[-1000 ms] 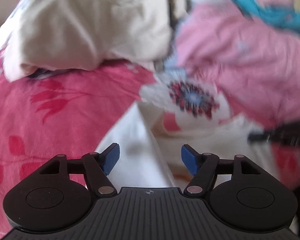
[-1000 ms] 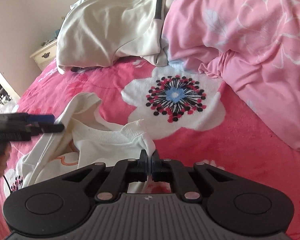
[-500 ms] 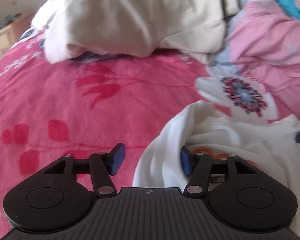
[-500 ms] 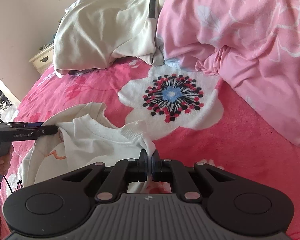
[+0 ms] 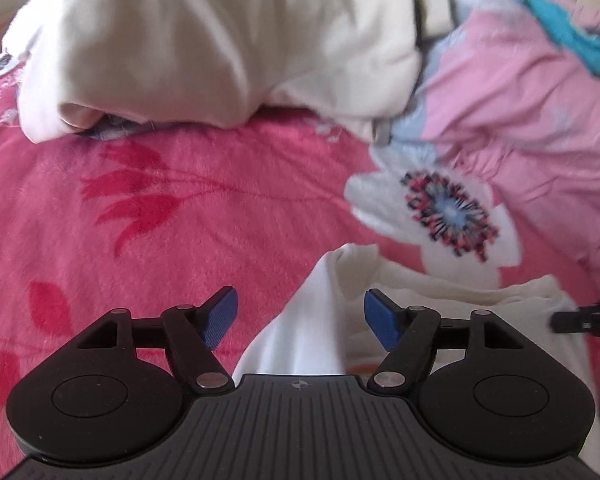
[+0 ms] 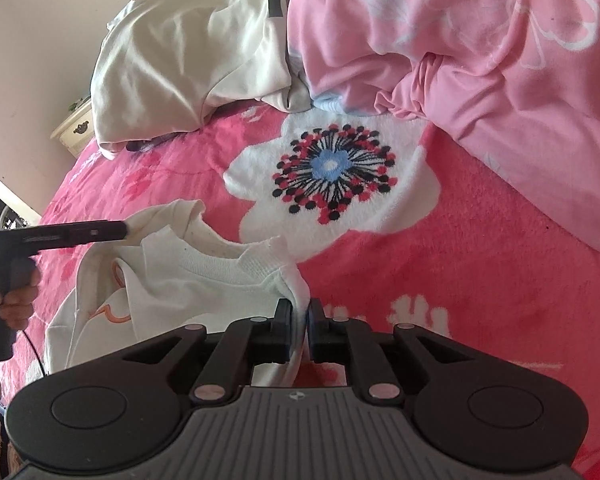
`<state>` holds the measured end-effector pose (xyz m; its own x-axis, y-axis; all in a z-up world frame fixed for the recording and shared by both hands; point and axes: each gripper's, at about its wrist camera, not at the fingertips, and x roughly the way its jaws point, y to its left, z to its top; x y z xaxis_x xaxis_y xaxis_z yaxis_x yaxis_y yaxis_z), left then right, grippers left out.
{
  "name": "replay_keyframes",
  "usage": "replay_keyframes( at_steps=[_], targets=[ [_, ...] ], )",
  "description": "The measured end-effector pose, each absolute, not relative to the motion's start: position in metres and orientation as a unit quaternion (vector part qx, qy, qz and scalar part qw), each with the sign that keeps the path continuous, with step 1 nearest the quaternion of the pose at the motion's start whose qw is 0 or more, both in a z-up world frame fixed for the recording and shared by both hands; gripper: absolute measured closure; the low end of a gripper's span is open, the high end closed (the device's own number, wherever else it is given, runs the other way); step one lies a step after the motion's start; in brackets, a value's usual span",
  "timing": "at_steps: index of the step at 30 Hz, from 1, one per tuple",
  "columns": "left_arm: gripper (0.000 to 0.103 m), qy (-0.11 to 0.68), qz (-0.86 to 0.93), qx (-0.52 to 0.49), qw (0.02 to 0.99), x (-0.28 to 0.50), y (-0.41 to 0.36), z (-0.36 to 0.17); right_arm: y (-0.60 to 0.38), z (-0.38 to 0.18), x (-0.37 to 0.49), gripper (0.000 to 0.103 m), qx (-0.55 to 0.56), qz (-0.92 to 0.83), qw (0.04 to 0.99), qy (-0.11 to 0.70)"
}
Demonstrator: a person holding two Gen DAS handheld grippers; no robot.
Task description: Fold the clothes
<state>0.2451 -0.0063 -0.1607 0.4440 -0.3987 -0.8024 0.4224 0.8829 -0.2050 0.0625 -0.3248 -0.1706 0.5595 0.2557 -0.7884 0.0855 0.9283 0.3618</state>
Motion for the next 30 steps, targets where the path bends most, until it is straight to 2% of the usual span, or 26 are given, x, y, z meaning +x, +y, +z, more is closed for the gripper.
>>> replay_keyframes(
  at_steps=[3,5,7,10,12,14,16,17,23,30],
  targets=[
    [0.045,0.504,-0.236,-0.004,0.831,0.259,-0.008,-0.178,-0.326,-0.173,0.063,0.082,0.184,0.047,0.862,0.470],
    [0.046,0.518,-0.242,-0.011,0.821,0.264,-0.006,-0.187,-0.327,-0.175,0.065,0.071,0.190,0.047,0.859,0.473],
    [0.047,0.519,-0.246,-0.012,0.819,0.264,-0.004,-0.191,-0.328,-0.178,0.067,0.066,0.199,0.049,0.854,0.478],
    [0.064,0.515,-0.241,-0.013,0.823,0.261,0.000,-0.192,-0.329,-0.189,0.072,0.063,0.224,0.060,0.836,0.497],
    [0.084,0.513,-0.236,-0.022,0.825,0.259,0.003,-0.192,-0.327,-0.199,0.076,0.061,0.240,0.070,0.822,0.511],
    [0.095,0.510,-0.232,-0.033,0.828,0.256,0.005,-0.191,-0.324,-0.204,0.077,0.067,0.239,0.067,0.823,0.511],
    [0.098,0.497,-0.226,-0.036,0.837,0.250,0.006,-0.186,-0.322,-0.201,0.076,0.090,0.235,0.065,0.829,0.503],
    [0.098,0.486,-0.222,-0.038,0.845,0.245,0.007,-0.180,-0.322,-0.197,0.075,0.096,0.238,0.066,0.832,0.496],
    [0.099,0.373,-0.232,-0.152,0.886,0.200,0.051,-0.119,-0.312,-0.141,0.055,0.098,0.179,0.058,0.895,0.403],
    [0.099,0.238,-0.214,-0.222,0.921,0.137,0.100,-0.021,-0.283,-0.046,0.026,0.098,0.075,0.062,0.966,0.241]
  ],
)
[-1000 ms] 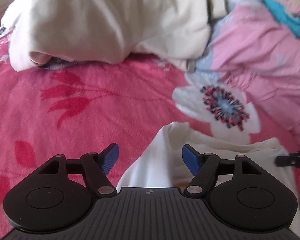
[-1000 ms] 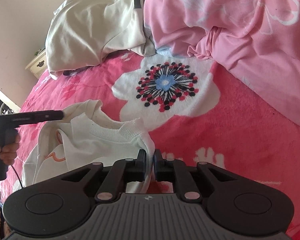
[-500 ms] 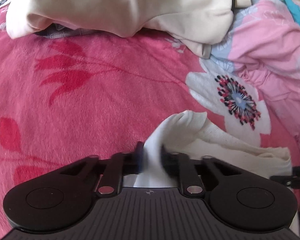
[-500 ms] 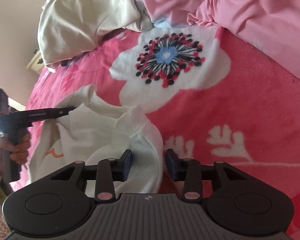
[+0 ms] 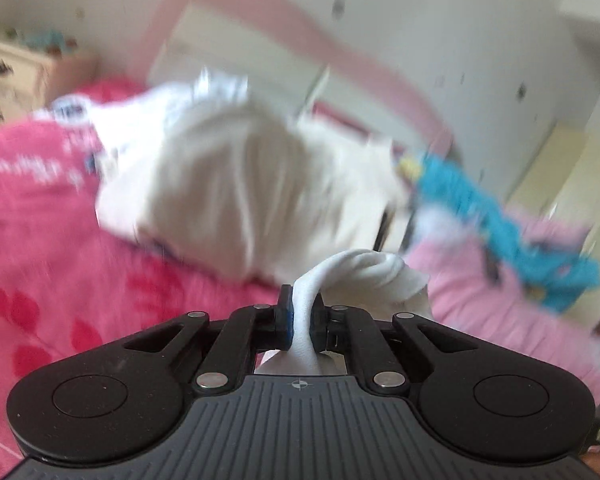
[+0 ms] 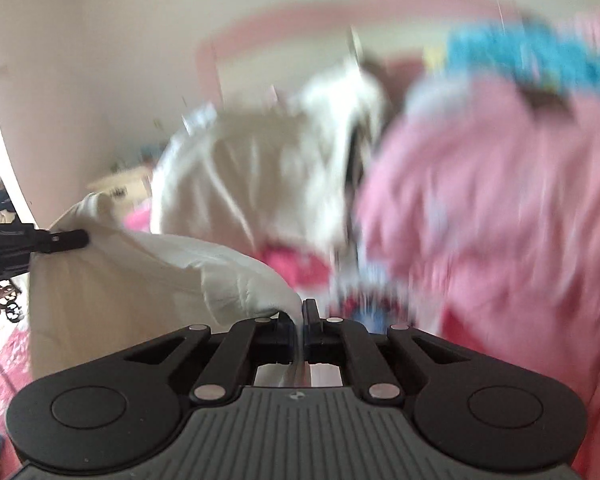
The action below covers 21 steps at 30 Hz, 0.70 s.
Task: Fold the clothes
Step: 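Lift the white sweatshirt high with both grippers to straighten it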
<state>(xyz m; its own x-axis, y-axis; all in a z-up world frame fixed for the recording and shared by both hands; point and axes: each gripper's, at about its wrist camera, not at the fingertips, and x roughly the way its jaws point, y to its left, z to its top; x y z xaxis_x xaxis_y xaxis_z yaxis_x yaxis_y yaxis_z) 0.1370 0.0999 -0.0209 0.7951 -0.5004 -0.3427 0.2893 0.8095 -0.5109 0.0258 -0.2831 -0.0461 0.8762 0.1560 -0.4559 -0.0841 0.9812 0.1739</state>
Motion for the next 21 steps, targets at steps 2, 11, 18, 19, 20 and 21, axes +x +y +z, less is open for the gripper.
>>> replay_keyframes(
  at_steps=[2,11,18,19,20,21],
  targets=[
    [0.099,0.198,-0.213,-0.227,0.930,0.117,0.106,0.007,-0.276,-0.017,0.015,0.098,0.051,0.066,0.978,0.190],
    [0.099,0.034,-0.235,-0.229,0.944,0.037,0.116,0.125,-0.259,0.112,-0.044,0.098,0.014,0.089,0.996,-0.006],
    [0.099,-0.050,-0.247,-0.198,0.947,-0.015,0.109,0.186,-0.253,0.179,-0.088,0.098,-0.009,0.084,0.990,-0.109],
    [0.099,-0.060,-0.248,-0.194,0.947,-0.022,0.108,0.193,-0.253,0.187,-0.095,0.098,-0.011,0.083,0.989,-0.123],
    [0.099,-0.068,-0.249,-0.191,0.947,-0.028,0.107,0.199,-0.253,0.194,-0.101,0.098,-0.011,0.083,0.987,-0.137],
    [0.099,-0.075,-0.250,-0.190,0.947,-0.033,0.107,0.204,-0.252,0.201,-0.108,0.098,-0.013,0.082,0.985,-0.150]
  ],
)
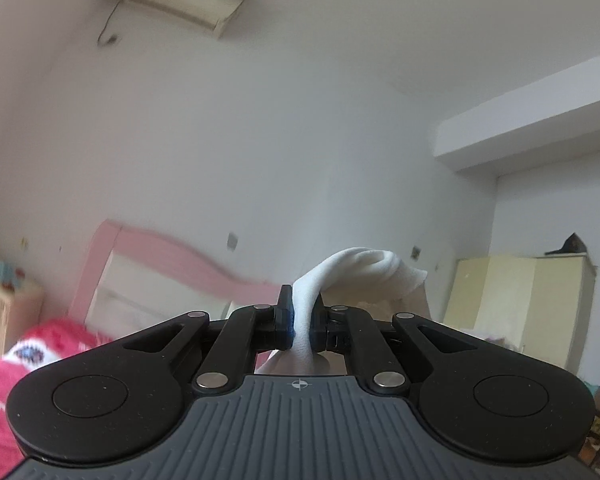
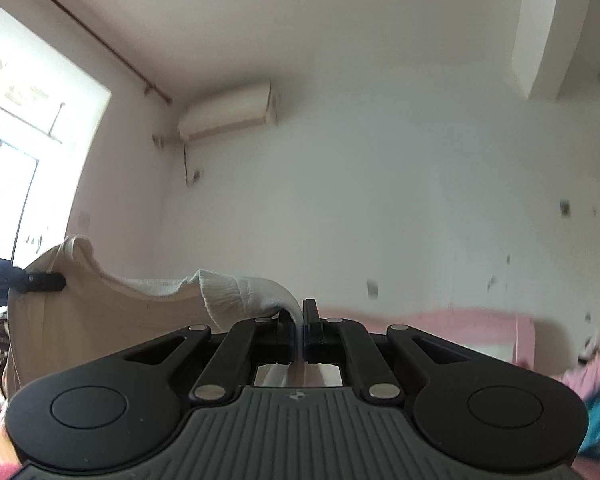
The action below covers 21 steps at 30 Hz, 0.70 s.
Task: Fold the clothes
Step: 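Lift the white sweatshirt high with both grippers to straighten it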
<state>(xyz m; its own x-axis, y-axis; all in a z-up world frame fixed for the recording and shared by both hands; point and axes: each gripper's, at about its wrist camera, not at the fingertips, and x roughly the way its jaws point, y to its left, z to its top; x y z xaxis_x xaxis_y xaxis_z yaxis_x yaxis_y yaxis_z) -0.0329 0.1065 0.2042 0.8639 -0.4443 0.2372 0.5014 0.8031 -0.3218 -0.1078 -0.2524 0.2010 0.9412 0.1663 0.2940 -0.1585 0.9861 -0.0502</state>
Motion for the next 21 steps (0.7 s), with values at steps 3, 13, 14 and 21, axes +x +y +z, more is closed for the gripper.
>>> replay_keyframes(
  at_steps=[3,13,14,21],
  targets=[
    [0.099,-0.101,-0.254,-0.186,0.944,-0.048,0.105,0.218,-0.252,0.219,-0.124,0.098,-0.012,0.091,0.980,-0.174],
    [0.099,-0.169,-0.256,-0.184,0.934,-0.089,0.106,0.260,-0.245,0.260,-0.167,0.098,-0.021,0.118,0.965,-0.234],
    [0.099,-0.174,-0.257,-0.184,0.933,-0.091,0.107,0.262,-0.245,0.263,-0.171,0.098,-0.019,0.123,0.963,-0.239],
    [0.099,-0.167,-0.253,-0.192,0.933,-0.082,0.108,0.256,-0.240,0.267,-0.184,0.098,-0.013,0.132,0.960,-0.247]
  ],
)
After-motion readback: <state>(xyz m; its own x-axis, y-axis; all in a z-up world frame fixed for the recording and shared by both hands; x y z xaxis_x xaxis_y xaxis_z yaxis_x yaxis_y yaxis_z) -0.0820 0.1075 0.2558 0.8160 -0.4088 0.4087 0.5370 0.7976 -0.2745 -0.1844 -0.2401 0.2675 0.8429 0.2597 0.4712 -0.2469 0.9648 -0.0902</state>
